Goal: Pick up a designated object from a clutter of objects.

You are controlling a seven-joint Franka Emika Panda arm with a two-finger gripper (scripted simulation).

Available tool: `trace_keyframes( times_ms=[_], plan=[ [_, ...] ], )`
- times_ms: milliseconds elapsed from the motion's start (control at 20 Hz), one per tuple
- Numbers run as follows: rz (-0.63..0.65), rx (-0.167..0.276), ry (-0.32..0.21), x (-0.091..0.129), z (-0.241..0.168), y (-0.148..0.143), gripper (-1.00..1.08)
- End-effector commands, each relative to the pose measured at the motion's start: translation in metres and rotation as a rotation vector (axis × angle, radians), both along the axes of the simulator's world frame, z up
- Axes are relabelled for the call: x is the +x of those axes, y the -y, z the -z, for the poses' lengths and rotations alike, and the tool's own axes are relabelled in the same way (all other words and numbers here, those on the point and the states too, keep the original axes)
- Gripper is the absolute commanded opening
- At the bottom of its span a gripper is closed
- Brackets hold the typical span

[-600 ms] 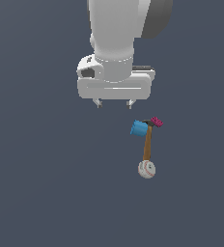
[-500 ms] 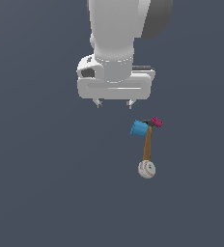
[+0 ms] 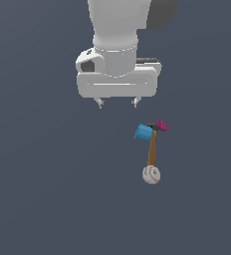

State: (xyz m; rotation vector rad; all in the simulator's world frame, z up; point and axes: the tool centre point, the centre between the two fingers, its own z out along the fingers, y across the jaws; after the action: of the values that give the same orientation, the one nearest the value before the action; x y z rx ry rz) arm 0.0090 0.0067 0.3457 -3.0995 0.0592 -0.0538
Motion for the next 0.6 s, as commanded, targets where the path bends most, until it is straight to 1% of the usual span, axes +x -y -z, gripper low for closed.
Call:
trace_keyframes(
  times_ms=[0,250,550],
  plan=[
    [-0.001,0.001,0.000,0.000,0.000,0.000,1.00],
    [0.001,0.001,0.000,0.001,0.001,0.000,1.00],
    [0.030,-0.001,-0.004,0.011,0.010,-0.007,1.00]
  ],
)
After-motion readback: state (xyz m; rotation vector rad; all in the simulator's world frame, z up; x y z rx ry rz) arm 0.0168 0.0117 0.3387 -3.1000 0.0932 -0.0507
